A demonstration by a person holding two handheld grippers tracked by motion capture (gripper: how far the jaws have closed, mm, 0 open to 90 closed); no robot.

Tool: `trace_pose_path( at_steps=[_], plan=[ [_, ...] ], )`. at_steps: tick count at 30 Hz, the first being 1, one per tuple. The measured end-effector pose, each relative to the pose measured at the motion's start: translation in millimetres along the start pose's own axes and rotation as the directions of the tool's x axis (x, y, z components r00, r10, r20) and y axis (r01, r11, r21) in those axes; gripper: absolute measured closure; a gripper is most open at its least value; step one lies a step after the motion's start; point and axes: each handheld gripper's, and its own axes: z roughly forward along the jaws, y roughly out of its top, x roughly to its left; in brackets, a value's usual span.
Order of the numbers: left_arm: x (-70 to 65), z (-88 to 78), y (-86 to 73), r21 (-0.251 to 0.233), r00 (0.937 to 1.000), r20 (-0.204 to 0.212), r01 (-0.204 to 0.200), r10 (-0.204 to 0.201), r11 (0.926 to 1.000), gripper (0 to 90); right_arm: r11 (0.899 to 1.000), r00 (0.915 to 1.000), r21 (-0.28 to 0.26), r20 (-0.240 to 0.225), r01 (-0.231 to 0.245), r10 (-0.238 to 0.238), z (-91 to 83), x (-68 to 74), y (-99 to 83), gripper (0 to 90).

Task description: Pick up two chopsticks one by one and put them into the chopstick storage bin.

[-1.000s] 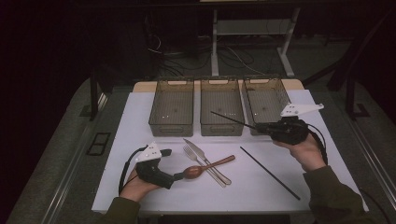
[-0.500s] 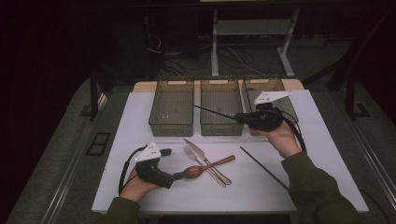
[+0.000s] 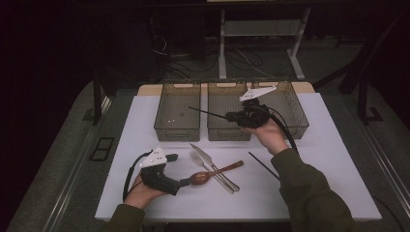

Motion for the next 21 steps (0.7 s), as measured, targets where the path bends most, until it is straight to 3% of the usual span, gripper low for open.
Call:
trace_pose_path(
  at_steps=[6, 21],
  plan=[
    [0.0, -0.1, 0.2, 0.003, 1.0000, 0.004, -0.004, 0.004, 1.0000, 0.0, 1.000, 0.9995, 0.008, 0.006, -0.030, 0.030, 17.1, 1.0, 9.3, 84.5],
    [-3.3, 1.2, 0.9, 0.006, 0.9998, 0.015, -0.015, 0.014, 0.9999, 0.0, 0.997, 0.9987, 0.068, 0.045, -0.028, 0.025, 70.0, 10.8, 36.4, 84.5]
  ],
)
